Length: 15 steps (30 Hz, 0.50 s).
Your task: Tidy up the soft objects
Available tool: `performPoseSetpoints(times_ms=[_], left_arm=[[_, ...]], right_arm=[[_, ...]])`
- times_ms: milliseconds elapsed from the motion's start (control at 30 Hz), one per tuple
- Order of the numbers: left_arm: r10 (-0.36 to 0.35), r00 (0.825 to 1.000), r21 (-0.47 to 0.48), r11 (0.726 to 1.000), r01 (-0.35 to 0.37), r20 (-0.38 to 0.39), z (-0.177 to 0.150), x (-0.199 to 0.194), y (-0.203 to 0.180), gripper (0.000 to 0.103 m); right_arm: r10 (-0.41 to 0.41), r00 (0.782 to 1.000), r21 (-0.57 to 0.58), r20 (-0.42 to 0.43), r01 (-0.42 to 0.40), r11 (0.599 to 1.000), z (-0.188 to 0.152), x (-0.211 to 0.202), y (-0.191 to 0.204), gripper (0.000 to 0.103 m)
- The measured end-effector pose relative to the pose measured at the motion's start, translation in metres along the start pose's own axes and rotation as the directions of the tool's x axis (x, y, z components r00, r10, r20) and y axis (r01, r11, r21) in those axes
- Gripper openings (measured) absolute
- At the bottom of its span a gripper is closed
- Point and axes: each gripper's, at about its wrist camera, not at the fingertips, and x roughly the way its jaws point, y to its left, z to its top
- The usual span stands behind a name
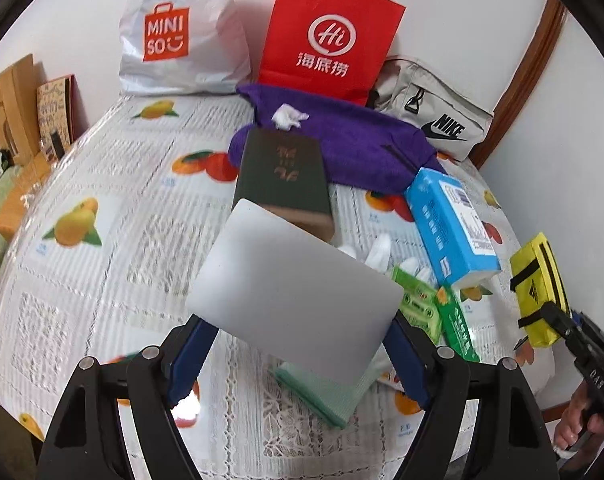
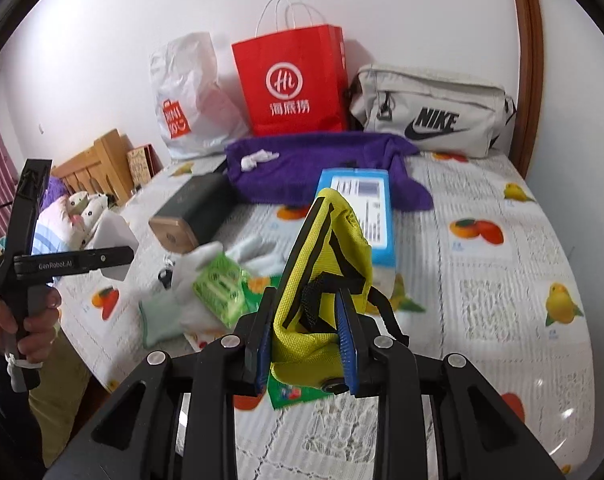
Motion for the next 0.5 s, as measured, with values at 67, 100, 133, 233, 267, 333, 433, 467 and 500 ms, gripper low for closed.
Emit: performPoseSetpoints(times_ms=[67, 100, 133, 233, 267, 333, 433, 467, 500], left_arm=[[0.009, 1.0, 0.0, 1.0, -0.009, 0.008, 0.007, -0.002, 0.001, 0.079], [0.007, 1.0, -0.001, 1.0, -0.007, 0.011, 0.011, -0.003, 0.001, 0.079], [0.005, 1.0, -0.001, 1.0, -0.005, 0.014, 0.014, -0.003, 0.001, 0.079], [0.006, 1.0, 0.004, 1.0, -0.006, 0.027, 0.026, -0.005, 0.0, 0.079], [0.007, 1.0, 0.006, 1.0, -0.008, 0.029, 0.029, -0.005, 0.0, 0.079], [0.011, 0.999, 0.009, 1.0, -0.011, 0.034, 0.037, -0.004, -0.001, 0.079], [0.015, 0.999, 0.005, 1.0, -0.015, 0.034, 0.049, 0.002, -0.001, 0.079], [0.017, 0.999, 0.004, 1.0, -0.017, 0.034, 0.052, 0.004, 0.0, 0.079], [0.019, 0.999, 0.003, 1.0, -0.019, 0.035, 0.056, 0.005, 0.0, 0.079]], right_arm=[[-0.005, 1.0, -0.001, 0.004, 0.005, 1.0, 0.007, 0.002, -0.001, 0.028], [-0.007, 1.0, -0.003, 0.006, 0.007, 1.0, 0.013, 0.003, -0.002, 0.028], [-0.008, 1.0, -0.004, 0.009, 0.008, 1.0, 0.017, 0.004, -0.002, 0.028], [-0.005, 1.0, -0.002, 0.023, 0.006, 1.0, 0.031, 0.009, -0.005, 0.028], [-0.003, 1.0, -0.001, 0.029, 0.003, 1.0, 0.037, 0.011, -0.006, 0.028], [0.0, 0.999, -0.006, 0.037, 0.0, 1.0, 0.047, 0.016, -0.006, 0.028], [-0.002, 0.999, -0.009, 0.042, 0.002, 1.0, 0.059, 0.024, -0.008, 0.028], [0.002, 0.999, -0.008, 0.045, -0.001, 1.0, 0.064, 0.028, -0.008, 0.028], [0.004, 0.999, -0.01, 0.048, -0.003, 1.0, 0.068, 0.03, -0.009, 0.028]])
